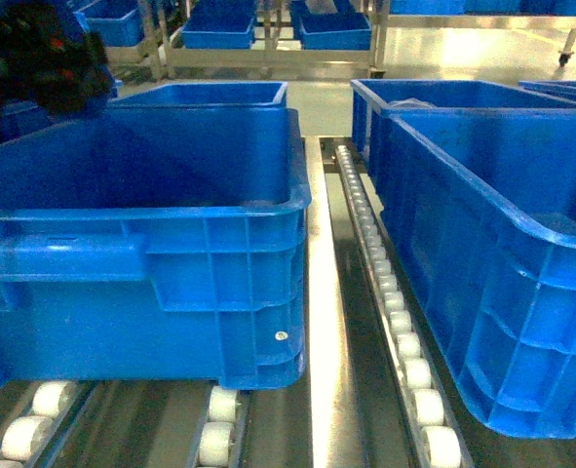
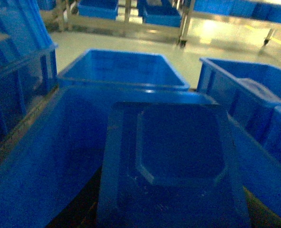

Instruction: Sort blue parts and orange caps into right shelf containers

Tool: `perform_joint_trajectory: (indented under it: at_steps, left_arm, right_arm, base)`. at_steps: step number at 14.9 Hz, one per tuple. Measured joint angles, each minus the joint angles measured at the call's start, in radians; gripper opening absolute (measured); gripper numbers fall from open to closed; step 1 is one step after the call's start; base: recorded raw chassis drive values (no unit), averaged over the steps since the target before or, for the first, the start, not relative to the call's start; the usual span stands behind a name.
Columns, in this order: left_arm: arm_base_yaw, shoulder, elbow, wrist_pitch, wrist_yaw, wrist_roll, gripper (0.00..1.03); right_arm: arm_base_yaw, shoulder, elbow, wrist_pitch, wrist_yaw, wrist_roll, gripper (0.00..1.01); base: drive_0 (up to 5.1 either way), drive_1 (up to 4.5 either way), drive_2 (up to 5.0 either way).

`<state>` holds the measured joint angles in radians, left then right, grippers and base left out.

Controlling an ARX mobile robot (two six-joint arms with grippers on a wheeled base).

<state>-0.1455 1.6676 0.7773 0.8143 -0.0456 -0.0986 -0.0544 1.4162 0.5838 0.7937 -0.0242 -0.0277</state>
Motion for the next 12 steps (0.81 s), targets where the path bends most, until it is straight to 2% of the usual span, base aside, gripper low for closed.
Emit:
perform_joint_trajectory:
  at_steps: [2, 6, 7, 8, 9, 12]
  left_arm:
    - [-0.01, 0.097, 0.082, -0.021, -0.002, -0.006, 0.46]
    - [-0.01, 0.047, 0.064, -0.014, 0.042, 0.002, 0.99]
    - [-0.006, 0.03, 0.051, -0.036, 0.041, 0.002, 0.97]
    - [-0.005, 0.004, 0.032, -0.055, 0.048, 0.002, 0.98]
    - [-0.005, -0.015, 0.021, -0.06, 0.06, 0.002, 0.98]
    - [-0.009, -0.019, 0.021, -0.059, 0.065, 0.002, 0.98]
  right_arm:
    - [0.002, 0.108, 0.029, 0.008, 0.005, 0.005, 0.48]
    - [0.0, 0.083, 0.037, -0.005, -0.021, 0.015, 1.0]
    - [0.0, 0.085, 0.037, 0.013, -0.016, 0.017, 0.97]
    - [0.001, 0.084, 0.036, 0.014, 0.033, 0.014, 0.98]
    - [0.001, 0.084, 0.034, 0.011, 0.047, 0.012, 0.98]
    - [0.001, 0.084, 0.032, 0.011, 0.048, 0.011, 0.98]
  base:
    - [0.0, 0.0, 0.0]
    - [0.0, 0.0, 0.0]
    - [0.0, 0.0, 0.0]
    - [0.0, 0.0, 0.0]
    - [0.0, 0.0, 0.0]
    - [0.0, 0.0, 0.0]
